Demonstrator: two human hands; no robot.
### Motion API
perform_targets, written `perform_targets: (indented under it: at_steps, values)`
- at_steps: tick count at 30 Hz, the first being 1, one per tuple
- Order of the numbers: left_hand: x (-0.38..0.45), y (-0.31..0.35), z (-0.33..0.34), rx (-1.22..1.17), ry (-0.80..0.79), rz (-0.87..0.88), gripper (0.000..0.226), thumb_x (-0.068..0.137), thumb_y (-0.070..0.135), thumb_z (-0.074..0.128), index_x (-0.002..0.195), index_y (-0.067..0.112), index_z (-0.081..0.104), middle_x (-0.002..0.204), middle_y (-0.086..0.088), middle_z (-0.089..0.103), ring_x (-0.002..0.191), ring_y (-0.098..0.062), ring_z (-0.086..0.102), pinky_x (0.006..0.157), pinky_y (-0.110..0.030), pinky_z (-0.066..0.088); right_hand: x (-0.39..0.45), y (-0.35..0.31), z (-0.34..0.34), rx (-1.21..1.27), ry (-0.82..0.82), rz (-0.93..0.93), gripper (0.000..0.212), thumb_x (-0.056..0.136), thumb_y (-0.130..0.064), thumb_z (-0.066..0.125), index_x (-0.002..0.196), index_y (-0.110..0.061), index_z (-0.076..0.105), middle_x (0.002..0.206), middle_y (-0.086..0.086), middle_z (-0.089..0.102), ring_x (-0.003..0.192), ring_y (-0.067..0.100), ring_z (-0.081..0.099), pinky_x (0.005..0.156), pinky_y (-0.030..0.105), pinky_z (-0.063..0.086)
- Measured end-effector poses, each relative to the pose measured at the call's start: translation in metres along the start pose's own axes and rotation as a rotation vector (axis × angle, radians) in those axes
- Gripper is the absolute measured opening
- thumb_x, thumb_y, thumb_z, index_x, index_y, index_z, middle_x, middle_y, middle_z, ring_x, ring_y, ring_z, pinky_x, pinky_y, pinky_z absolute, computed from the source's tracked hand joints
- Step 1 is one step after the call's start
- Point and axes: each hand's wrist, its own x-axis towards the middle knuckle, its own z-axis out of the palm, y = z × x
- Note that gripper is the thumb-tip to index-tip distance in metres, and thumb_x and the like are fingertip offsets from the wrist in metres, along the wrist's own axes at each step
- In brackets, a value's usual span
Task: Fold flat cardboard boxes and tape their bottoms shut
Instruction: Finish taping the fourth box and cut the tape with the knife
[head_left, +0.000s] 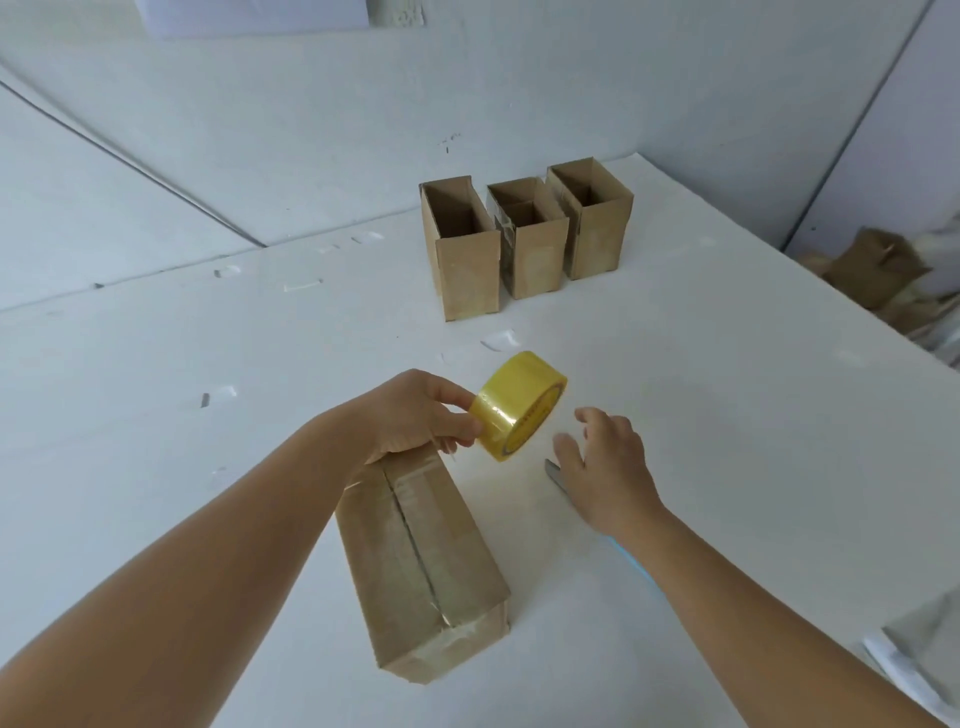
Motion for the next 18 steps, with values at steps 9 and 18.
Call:
perform_targets:
  at_steps: [9,18]
  values:
    - [-0.003,0.0,0.003,0.0,0.04,0.062,0.016,0.081,0.018,0.074,0.095,0.026,0.076,0.069,0.006,0.071,0.063,-0.007,0.061,0.061,-0.014,0.048,-0.025,0.031,0.013,-0.528,-0.178,0.07,0.02,0.094,-0.015,0.037,0.109,-0.016,0.05,0.105,0.006,0.05,0.086,0.024,0.05,0.068,0.029,0.038]
    - [-0.005,-0.001,0.006,-0.029,0.123,0.13,0.015,0.079,0.017,0.076,0.089,0.028,0.075,0.074,-0.001,0.071,0.067,-0.01,0.058,0.064,-0.018,0.049,-0.059,-0.004,-0.025,-0.226,-0.019,-0.194,0.015,0.091,-0.02,0.042,0.076,-0.017,0.044,0.07,-0.001,0.05,0.064,0.021,0.046,0.053,0.028,0.031]
